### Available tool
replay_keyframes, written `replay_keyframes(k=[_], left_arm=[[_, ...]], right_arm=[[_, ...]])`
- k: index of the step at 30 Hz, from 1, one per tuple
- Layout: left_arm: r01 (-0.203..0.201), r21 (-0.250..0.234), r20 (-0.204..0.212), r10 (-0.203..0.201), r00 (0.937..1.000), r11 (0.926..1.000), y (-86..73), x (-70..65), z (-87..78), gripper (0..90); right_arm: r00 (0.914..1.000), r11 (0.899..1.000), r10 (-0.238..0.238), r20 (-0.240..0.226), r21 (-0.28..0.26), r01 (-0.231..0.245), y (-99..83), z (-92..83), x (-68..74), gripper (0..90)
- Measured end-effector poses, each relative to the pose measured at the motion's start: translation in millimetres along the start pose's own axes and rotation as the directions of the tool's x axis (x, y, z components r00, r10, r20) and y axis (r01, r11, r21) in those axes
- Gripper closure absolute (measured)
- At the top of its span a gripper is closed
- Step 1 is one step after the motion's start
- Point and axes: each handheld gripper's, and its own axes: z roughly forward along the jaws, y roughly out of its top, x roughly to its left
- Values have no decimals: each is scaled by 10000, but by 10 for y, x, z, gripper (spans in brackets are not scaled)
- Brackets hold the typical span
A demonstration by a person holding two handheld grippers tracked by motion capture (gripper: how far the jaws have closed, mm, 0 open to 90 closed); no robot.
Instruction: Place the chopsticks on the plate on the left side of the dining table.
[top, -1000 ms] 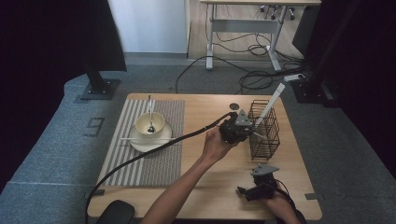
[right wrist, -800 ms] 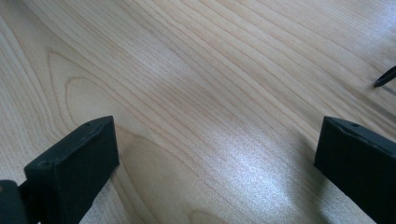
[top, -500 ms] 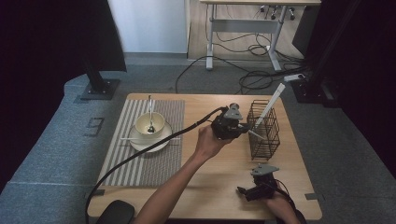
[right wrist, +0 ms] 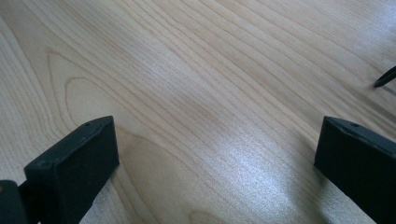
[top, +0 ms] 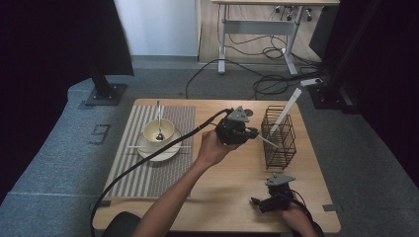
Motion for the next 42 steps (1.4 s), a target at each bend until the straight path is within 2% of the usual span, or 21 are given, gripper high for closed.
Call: replay_keyframes(k=[9,14,24,35,42], left_arm=[[25,-98,21,-25,10000,9999,13,18,-187,826],[-51,-158,-142,49,9999,9999,29,22,-300,827],[168,-482,-145,-175,9997,9987,1,73,-583,828],[302,-462,-270,-315,9991,9985,-127,128,-826,830],[525,-399,-74,-528,9986,9978,-295,155,-886,829]], right_arm=[[10000,10000,-1,1,0,1,0,0,0,0],[10000,10000,-3,1,-2,3,0,0,0,0],[10000,10000,-25,-4,1,25,2,1,-2,0],[10000,10000,-25,-5,-5,25,8,7,-4,0],[10000,10000,-81,-54,-18,81,12,11,-12,0]])
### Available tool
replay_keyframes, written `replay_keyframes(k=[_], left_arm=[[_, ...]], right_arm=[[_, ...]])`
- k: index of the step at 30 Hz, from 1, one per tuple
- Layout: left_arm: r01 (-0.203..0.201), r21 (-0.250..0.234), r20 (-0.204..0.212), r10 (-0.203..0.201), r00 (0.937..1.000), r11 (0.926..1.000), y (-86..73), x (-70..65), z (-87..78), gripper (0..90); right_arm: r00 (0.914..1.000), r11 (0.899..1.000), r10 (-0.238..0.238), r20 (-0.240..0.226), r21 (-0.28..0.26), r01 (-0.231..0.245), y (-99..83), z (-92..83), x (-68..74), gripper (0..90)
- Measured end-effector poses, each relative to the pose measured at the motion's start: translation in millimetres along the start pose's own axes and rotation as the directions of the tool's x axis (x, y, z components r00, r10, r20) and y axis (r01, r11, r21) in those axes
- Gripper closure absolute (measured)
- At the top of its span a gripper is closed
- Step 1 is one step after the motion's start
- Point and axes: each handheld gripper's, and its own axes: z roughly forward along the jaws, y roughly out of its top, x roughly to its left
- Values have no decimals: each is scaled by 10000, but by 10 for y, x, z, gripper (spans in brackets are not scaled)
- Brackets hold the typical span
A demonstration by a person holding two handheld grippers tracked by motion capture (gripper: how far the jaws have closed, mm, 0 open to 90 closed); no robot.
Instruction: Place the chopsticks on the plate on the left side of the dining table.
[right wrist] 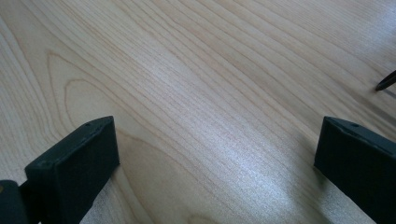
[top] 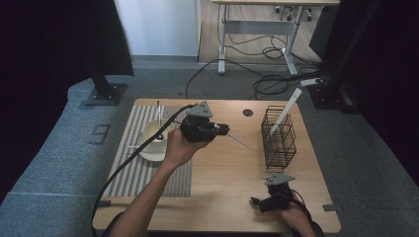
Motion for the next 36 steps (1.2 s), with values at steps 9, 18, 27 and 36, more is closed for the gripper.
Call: replay_keyframes(k=[9,18,27,36], left_arm=[[254,146,412,-260,9988,9996,-233,-4,-6,829],[505,218,973,-524,9939,9985,-464,-26,49,829],[670,391,1396,-719,9876,9970,-649,-49,129,829],[678,471,1702,-749,9826,9966,-712,-86,173,829]], right_arm=[[9999,10000,67,-104,-18,-67,21,-1,-28,25],[9978,9990,-113,-649,-429,85,171,2,-20,71],[9903,9965,-466,-1307,-754,370,413,59,18,143],[9801,9909,-882,-1778,-1158,681,677,162,74,376]])
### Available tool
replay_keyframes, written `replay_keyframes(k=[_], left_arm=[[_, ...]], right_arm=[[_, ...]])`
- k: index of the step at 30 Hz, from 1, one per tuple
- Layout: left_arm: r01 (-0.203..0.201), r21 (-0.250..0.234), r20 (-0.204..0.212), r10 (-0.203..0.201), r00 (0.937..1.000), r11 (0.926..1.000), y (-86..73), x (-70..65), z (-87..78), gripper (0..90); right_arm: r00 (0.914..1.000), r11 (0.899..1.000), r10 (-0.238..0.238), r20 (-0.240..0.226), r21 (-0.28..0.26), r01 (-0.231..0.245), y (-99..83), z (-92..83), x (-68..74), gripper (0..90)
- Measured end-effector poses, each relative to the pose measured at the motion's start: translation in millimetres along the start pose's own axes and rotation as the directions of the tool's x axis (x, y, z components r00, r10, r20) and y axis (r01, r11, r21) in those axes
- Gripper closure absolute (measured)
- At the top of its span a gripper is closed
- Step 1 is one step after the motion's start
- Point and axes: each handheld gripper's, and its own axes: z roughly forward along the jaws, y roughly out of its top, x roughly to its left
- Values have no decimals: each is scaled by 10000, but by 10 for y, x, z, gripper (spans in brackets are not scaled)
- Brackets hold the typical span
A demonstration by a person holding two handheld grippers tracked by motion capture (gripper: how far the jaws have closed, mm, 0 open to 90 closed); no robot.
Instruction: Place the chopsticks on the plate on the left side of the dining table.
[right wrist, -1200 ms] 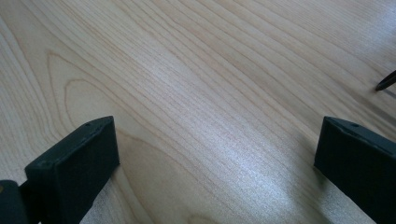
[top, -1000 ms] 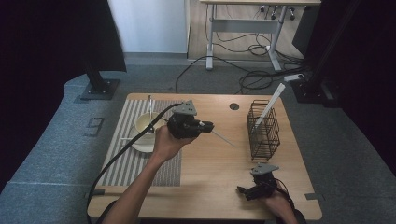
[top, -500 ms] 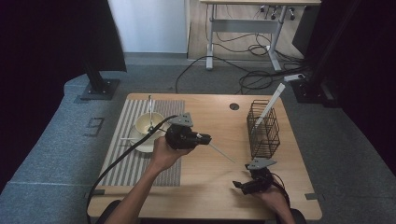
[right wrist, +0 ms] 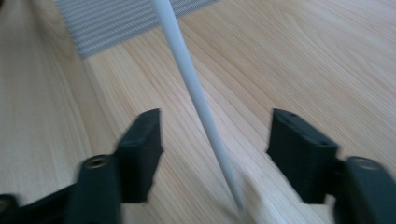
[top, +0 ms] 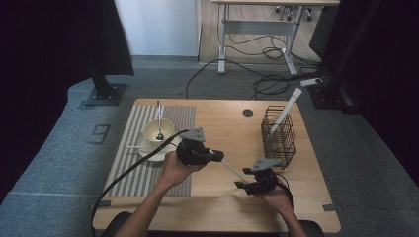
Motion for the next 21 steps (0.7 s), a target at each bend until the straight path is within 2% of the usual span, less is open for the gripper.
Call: replay_keyframes(k=[3,10,17,21], left_arm=[[13,-50,160,-13,9999,10000,-10,-2,0,829],[29,-73,354,-27,9994,10000,-17,4,10,829],[13,-16,349,-13,9994,10000,-19,8,4,829],[121,-22,458,-120,9989,9999,-23,41,-6,827]], right_arm=[[9997,9999,-145,-189,-24,145,42,37,7,459],[9984,9989,-462,-312,-138,458,66,45,27,618],[9954,9958,-875,-389,-307,863,58,17,42,779],[9929,9930,-1120,-395,-435,1102,52,-9,47,801]])
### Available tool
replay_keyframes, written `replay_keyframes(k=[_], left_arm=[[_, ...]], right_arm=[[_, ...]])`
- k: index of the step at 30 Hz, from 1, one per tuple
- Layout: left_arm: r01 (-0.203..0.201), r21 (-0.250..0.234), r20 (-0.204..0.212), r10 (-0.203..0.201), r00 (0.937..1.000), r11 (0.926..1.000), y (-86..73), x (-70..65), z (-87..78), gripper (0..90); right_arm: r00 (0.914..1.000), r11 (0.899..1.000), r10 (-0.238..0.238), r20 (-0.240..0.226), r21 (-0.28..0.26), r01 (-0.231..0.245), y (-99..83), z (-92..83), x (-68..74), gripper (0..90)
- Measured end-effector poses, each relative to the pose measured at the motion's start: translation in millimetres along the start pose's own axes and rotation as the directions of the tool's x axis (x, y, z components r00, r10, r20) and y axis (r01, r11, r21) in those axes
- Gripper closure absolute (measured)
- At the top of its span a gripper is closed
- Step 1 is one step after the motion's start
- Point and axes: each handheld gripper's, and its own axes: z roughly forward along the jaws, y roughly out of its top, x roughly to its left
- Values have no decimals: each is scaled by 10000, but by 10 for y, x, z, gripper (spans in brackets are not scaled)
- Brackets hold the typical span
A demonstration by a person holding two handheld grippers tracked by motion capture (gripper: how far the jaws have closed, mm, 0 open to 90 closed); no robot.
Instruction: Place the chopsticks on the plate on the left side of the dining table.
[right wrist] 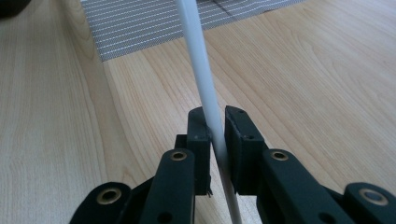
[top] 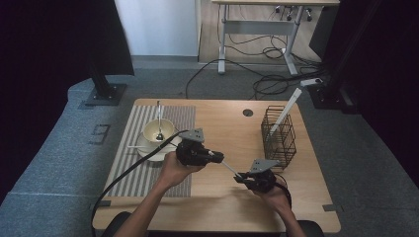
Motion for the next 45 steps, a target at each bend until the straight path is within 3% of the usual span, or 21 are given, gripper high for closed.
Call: replay_keyframes(k=[3,8,12,15,17,20,22,27,32,35,45], left_arm=[[57,-114,78,-56,10000,9999,-12,29,-6,824],[-172,-157,-751,160,9970,9997,-15,54,-16,734],[-146,-401,-1455,86,9893,9991,0,78,-25,565],[-142,-739,-1712,13,9852,9972,10,83,-19,453],[-247,-820,-1994,79,9799,9963,9,78,-4,380],[-404,-608,-2630,230,9645,9973,-7,71,25,302],[-428,-482,-2845,273,9583,9979,-27,77,42,301],[-194,-715,-2924,-23,9563,9973,-122,126,52,300],[-149,-704,-3174,-83,9483,9974,-225,163,53,294],[-219,-630,-3438,-11,9390,9978,-283,174,60,284],[-148,-471,-3763,-40,9265,9988,-480,241,94,272]], right_arm=[[9998,9998,-184,6,-7,184,1,-17,14,812],[9984,9987,-504,-275,-122,501,4,-38,54,846],[9980,9988,-466,-433,-158,460,18,-50,79,851],[9986,9994,-331,-408,-38,330,15,-47,77,851],[9986,9994,-338,-407,-2,338,15,-50,81,851],[9983,9993,-382,-447,3,382,20,-66,95,851],[9982,9993,-365,-466,24,366,23,-78,103,851],[9986,9995,-279,-460,110,285,24,-107,109,851],[9991,9997,-228,-350,83,231,30,-139,108,851],[9992,9998,-201,-348,84,204,39,-159,110,850],[9993,9998,-175,-341,39,177,57,-181,117,849]])
